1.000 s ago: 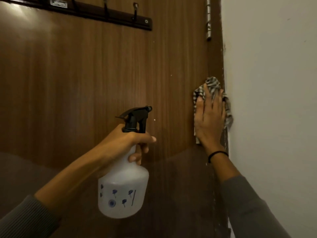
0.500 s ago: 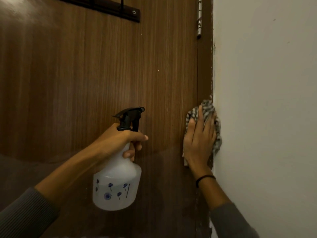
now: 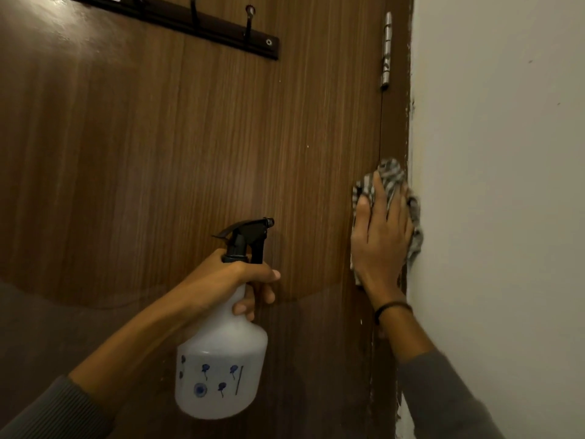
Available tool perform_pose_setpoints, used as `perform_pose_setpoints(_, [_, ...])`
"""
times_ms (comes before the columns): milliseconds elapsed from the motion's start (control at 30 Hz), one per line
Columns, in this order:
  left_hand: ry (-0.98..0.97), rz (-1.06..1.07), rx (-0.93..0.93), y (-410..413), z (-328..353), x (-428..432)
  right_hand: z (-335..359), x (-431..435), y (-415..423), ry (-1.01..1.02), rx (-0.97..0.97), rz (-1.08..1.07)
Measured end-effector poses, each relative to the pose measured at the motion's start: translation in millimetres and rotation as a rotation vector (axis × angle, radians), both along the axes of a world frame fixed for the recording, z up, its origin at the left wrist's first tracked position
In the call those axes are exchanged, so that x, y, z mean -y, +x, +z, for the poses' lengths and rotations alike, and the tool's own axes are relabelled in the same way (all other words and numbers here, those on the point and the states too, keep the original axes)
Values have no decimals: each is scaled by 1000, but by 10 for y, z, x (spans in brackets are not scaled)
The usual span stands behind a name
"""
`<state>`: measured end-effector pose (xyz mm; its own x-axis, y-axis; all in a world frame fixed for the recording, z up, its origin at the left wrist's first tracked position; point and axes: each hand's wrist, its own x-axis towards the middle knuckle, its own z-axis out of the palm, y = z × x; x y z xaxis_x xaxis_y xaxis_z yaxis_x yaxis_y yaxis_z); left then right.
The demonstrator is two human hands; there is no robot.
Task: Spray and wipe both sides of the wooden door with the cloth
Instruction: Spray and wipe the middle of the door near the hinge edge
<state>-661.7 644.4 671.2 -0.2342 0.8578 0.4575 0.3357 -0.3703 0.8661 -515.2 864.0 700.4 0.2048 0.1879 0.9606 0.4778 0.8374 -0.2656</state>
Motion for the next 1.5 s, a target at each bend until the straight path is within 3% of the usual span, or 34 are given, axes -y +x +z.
perform_pose_setpoints(133, [-39, -2, -16, -15, 9, 56, -631, 30, -7, -81, -34, 18])
perform_pose_setpoints(300, [-44, -18, 13, -84, -79, 250, -512, 413, -360, -190, -164, 95])
perform_pose_setpoints(500, [-49, -23, -8, -181, -150, 551, -750, 877, -733, 251, 371, 60])
perform_pose_setpoints(567, [-38, 1, 3, -211, -142, 659, -759, 767, -598, 288, 450, 42])
perform_pose_setpoints(767, [-27, 76, -5, -557, -165, 1189, -530, 1100, -988, -72, -16, 17])
perform_pose_setpoints(933, [1, 117, 24, -812, -152, 1555, -548, 1741, -1686, 123, 161, 1])
perform_pose_setpoints(1100, [7, 132, 23, -1006, -109, 1863, -723, 2248, -2148, 323, 394, 268])
perform_pose_setpoints(1167, [12, 154, 20, -1070, -106, 1992, -749, 2318, -2132, 285, 424, 486])
perform_pose_setpoints(1300, [47, 234, 73, -1197, -135, 2205, -672, 2524, -2015, 101, 375, 838])
perform_pose_setpoints(1500, [101, 408, 140, -1395, -218, 2402, -466, 2883, -2031, 56, 232, 919])
